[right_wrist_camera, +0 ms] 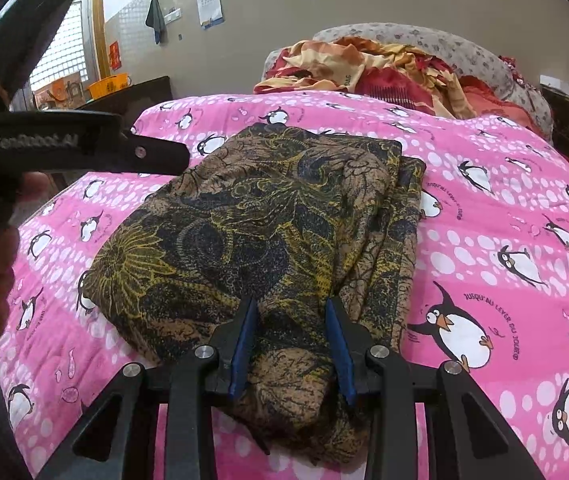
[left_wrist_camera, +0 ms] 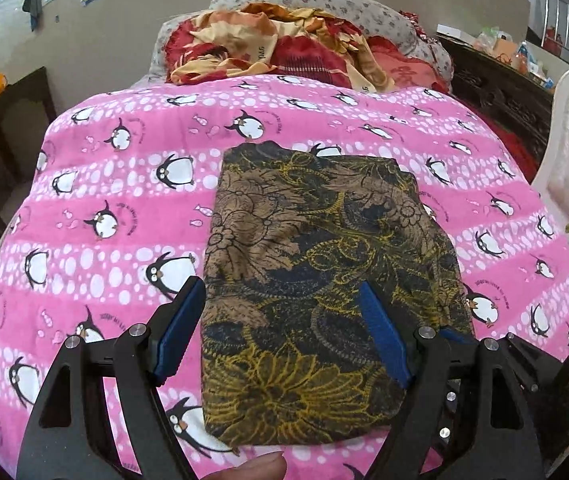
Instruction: Fold small clothes
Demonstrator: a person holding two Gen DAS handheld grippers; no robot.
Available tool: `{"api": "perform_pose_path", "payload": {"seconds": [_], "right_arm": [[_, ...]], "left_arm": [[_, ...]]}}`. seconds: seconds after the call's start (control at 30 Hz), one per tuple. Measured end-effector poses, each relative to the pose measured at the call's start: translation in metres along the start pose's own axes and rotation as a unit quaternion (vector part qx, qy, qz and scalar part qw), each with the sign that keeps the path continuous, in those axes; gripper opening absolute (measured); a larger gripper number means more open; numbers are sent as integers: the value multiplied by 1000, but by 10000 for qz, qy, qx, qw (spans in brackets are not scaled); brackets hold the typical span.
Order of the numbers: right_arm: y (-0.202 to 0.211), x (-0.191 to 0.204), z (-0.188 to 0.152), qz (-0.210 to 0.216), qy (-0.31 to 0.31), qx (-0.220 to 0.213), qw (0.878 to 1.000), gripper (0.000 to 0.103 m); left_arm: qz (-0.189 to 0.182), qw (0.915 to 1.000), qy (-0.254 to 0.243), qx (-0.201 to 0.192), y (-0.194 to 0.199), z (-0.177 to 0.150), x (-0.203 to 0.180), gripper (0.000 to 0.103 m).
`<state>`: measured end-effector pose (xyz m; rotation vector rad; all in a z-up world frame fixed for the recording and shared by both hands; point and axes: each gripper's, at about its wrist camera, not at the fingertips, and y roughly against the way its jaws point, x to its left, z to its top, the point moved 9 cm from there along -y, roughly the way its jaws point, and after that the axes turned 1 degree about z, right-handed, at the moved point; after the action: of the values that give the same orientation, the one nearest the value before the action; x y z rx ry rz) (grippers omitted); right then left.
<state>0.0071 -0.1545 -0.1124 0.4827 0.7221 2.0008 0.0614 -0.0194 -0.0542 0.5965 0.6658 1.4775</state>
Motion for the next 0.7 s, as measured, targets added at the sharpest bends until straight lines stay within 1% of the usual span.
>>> {"api": "perform_pose_path", "payload": {"seconds": [0.2, 0.27, 0.37, 0.43, 0.57, 0.63, 0.7], "right_arm": [[4, 1, -8, -203, -57, 192, 9996, 37], [5, 0, -11, -249, -80, 186, 9995, 40], [5, -4, -14, -152, -242, 166, 9995, 43], [3, -10, -16, -134, -402, 195, 9989, 51], [1, -12, -18, 53, -576, 213, 9981, 52], [1, -11, -17, 25, -560, 231, 9982, 52], [4, -10, -14, -26, -537, 357, 9979, 52]], "left_arm": [[-8, 9999, 137, 95, 4, -5, 4, 79], [-13, 9999, 137, 103, 4, -7, 4, 79], [-33, 9998, 139, 161, 1, -11, 5, 79], [-42, 9997, 138, 194, -2, -14, 5, 79], [-112, 9993, 142, 320, -12, -23, 5, 79], [-177, 9987, 181, 449, -20, -31, 7, 79], [-195, 9980, 172, 569, -27, -37, 11, 79]]}}
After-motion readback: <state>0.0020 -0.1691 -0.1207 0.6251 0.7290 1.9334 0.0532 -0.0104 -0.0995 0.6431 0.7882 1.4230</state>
